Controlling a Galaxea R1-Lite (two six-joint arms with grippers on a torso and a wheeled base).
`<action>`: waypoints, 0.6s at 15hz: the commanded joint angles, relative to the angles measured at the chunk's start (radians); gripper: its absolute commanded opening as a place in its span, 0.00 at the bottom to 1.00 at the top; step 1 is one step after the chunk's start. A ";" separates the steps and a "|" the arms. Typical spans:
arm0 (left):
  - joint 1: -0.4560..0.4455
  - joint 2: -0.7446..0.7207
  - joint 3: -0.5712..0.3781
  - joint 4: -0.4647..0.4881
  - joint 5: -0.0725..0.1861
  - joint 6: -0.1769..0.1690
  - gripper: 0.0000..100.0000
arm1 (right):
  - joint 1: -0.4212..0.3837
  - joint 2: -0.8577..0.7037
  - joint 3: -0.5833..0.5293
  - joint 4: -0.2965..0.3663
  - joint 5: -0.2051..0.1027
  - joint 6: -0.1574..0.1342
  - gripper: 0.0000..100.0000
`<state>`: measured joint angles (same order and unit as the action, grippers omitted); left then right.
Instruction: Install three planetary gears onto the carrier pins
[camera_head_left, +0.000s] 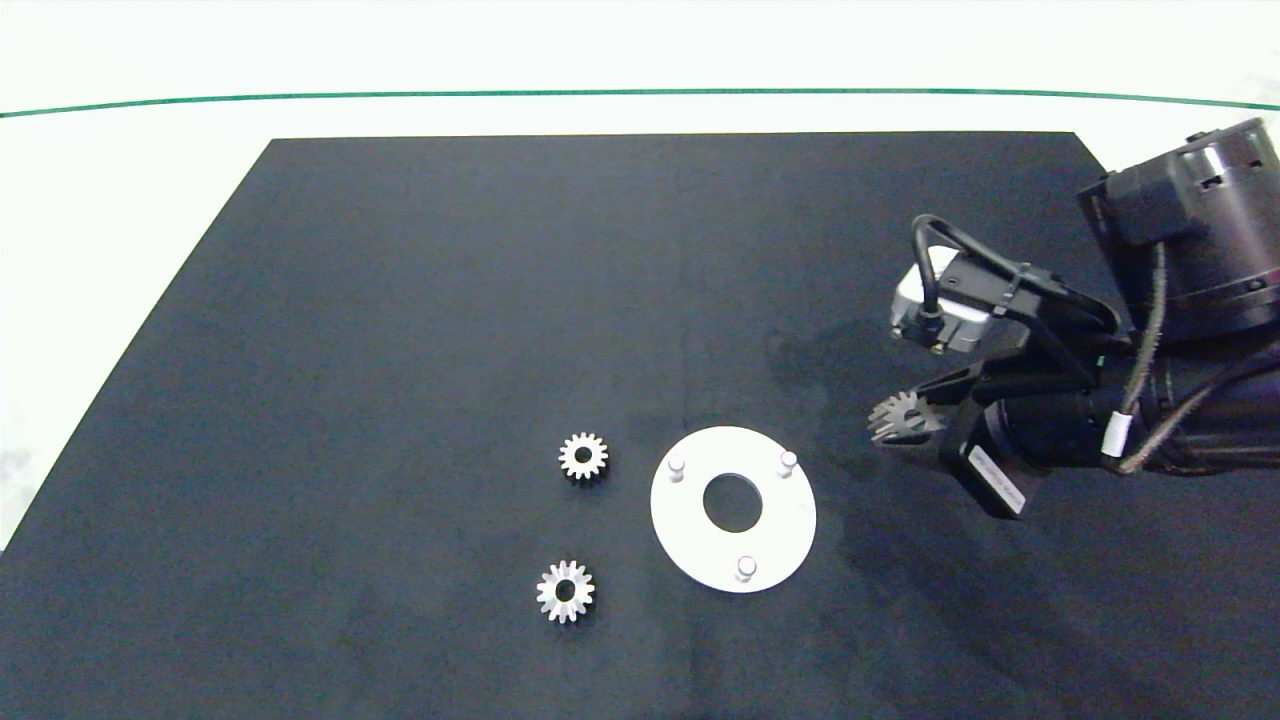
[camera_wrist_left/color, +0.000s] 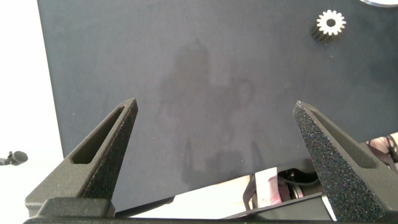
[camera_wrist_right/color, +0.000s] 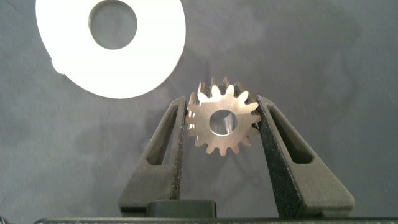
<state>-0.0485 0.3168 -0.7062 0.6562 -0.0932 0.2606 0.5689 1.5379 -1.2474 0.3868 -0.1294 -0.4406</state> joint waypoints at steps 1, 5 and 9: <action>0.026 0.001 -0.007 0.003 0.000 0.003 1.00 | 0.051 0.125 -0.079 0.004 -0.012 -0.004 0.19; 0.029 0.001 -0.007 0.003 0.000 0.002 1.00 | 0.104 0.176 -0.093 0.006 -0.012 -0.001 0.19; 0.033 0.001 -0.015 0.005 0.000 0.002 1.00 | 0.100 0.197 -0.090 0.006 -0.010 0.000 0.19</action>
<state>-0.0162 0.3160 -0.7172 0.6574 -0.0928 0.2611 0.6691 1.7226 -1.3383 0.3904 -0.1394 -0.4381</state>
